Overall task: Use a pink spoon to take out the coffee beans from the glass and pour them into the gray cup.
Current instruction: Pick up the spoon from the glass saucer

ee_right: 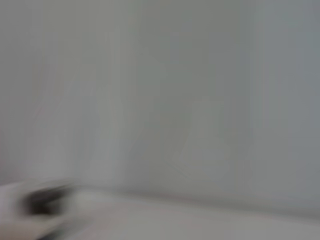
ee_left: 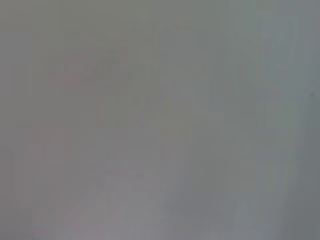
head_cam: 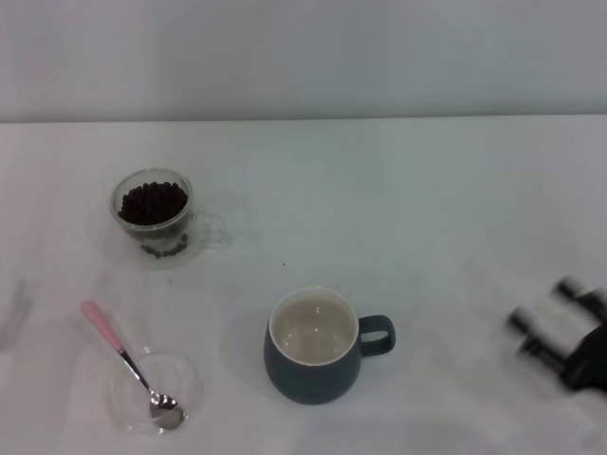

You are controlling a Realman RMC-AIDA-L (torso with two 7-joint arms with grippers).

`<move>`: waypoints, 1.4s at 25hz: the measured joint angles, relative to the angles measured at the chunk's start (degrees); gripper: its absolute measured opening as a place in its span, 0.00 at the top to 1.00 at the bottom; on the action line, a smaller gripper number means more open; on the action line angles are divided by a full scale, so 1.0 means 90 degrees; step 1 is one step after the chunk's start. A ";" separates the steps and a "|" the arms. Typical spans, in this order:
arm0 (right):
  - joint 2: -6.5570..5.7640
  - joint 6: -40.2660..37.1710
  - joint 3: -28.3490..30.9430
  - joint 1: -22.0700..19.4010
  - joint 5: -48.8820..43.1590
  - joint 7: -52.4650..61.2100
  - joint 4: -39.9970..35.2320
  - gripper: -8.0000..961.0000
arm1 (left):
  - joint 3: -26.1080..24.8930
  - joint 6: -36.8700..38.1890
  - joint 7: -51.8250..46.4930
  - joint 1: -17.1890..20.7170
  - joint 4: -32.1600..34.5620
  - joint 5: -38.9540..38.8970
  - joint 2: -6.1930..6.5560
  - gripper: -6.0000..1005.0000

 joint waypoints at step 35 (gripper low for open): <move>0.0038 -0.0083 0.1111 0.0858 0.1522 -0.0526 0.0116 0.15 | 0.0060 -0.0054 -0.8105 -0.0428 0.1857 0.5595 0.0755 0.11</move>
